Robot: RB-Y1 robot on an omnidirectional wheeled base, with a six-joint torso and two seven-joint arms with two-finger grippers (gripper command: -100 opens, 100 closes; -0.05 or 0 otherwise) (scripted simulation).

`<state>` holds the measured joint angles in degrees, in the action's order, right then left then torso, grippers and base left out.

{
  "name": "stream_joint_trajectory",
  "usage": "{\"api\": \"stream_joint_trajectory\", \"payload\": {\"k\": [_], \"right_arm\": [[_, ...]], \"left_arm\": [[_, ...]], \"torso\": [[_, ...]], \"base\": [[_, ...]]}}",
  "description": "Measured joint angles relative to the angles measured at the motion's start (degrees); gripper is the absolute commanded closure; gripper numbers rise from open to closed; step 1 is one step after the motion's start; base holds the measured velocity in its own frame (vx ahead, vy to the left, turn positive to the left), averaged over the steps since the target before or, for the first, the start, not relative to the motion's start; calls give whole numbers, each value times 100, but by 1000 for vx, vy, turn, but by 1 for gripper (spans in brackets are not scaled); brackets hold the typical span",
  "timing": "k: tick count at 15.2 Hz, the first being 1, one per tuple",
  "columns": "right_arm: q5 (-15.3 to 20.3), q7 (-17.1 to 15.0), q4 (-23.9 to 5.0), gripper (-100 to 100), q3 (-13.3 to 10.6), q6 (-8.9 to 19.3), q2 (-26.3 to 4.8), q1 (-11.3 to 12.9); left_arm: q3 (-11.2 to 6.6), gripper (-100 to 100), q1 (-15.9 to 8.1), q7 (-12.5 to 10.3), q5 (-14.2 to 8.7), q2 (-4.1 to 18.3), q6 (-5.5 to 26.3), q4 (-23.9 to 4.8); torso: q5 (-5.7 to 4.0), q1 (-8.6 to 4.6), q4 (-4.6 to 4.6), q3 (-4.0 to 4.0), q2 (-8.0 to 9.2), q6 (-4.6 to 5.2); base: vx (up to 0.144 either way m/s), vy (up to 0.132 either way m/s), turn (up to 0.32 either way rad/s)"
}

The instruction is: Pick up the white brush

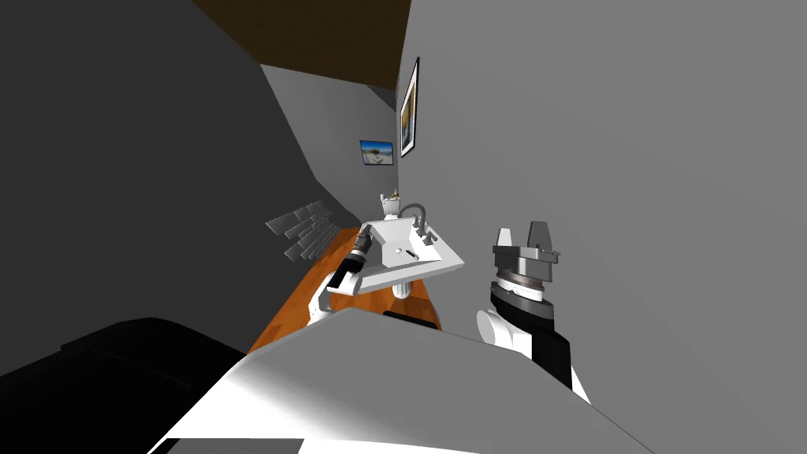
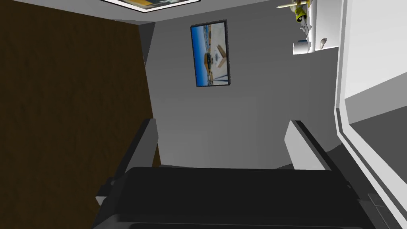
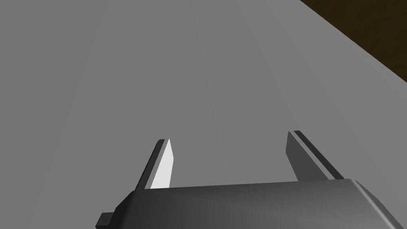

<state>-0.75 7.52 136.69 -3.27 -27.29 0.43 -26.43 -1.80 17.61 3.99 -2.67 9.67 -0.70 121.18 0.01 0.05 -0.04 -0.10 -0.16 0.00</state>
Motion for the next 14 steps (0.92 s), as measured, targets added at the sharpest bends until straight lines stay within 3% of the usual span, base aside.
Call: {"api": "stream_joint_trajectory", "payload": {"k": [14], "right_arm": [[0, 0, 0, 0, 0, 0, 0, 0]], "left_arm": [[144, -100, -752, -125, -93, 2, 1601, -610]], "torso": [[-1, -3, 0, 0, 0, 2]], "base": [[35, 18, -81]]}}
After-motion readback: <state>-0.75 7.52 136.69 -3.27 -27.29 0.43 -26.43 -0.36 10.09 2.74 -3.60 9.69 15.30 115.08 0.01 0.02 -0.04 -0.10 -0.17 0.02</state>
